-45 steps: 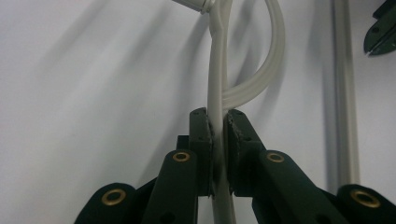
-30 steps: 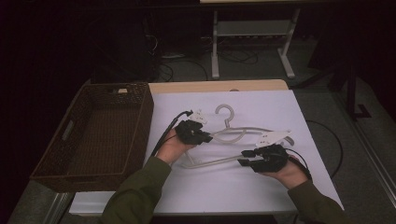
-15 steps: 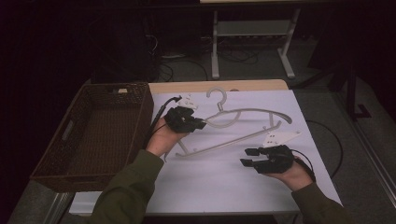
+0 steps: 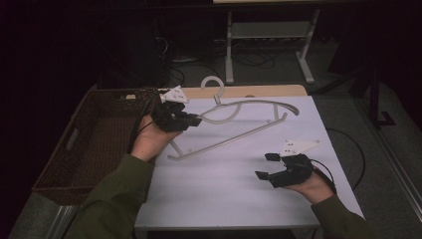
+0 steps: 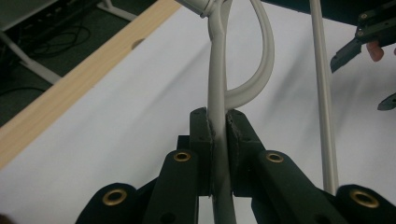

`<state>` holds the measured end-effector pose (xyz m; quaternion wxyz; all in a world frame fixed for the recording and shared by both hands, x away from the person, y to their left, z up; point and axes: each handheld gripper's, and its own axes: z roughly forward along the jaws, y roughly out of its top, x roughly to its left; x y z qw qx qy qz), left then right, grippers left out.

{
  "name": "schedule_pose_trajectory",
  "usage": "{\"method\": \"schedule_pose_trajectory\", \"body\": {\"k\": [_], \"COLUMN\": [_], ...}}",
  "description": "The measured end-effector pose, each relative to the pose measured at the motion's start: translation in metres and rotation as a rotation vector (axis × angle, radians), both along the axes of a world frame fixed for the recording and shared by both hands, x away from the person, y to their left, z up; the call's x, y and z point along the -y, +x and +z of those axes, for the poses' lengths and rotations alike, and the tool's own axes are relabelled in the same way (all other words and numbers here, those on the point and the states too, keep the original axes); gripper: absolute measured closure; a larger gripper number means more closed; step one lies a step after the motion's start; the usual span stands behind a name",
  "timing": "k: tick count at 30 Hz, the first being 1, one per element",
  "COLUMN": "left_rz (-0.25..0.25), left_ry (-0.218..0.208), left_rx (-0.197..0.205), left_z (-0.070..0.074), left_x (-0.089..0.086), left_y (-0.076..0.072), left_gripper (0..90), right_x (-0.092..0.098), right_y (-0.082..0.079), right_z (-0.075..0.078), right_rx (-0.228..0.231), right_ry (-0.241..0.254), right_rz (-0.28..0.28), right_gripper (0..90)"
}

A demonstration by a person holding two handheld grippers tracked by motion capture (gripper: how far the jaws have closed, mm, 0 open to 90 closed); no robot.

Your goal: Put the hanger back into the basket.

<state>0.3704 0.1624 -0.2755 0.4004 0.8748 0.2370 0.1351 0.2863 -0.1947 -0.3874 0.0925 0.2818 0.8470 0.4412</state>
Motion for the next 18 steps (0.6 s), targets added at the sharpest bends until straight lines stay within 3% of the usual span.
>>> {"method": "schedule_pose_trajectory", "body": {"k": [1,4,6,18], "left_rz": [0.012,0.029,0.053,0.15], "left_ry": [0.0,-0.002,-0.009,0.009], "left_rx": [0.005,0.014,0.021,0.049], "left_z": [0.006,0.012,0.018,0.028], "left_x": [-0.011,-0.021,-0.038,-0.096], "left_y": [-0.001,-0.002,-0.004,-0.01], "left_gripper": [82.9,82.9,82.9,82.9], "right_x": [0.0,0.0,0.002,0.018], "right_y": [0.0,0.0,0.001,-0.015], "right_z": [0.0,0.0,0.001,-0.004], "right_rx": [0.016,0.038,0.065,0.066], "right_ry": [0.009,0.014,0.023,0.037], "right_rz": [-0.025,-0.043,-0.069,-0.115], "right_gripper": [15.6,12.5,6.6,4.0]}}
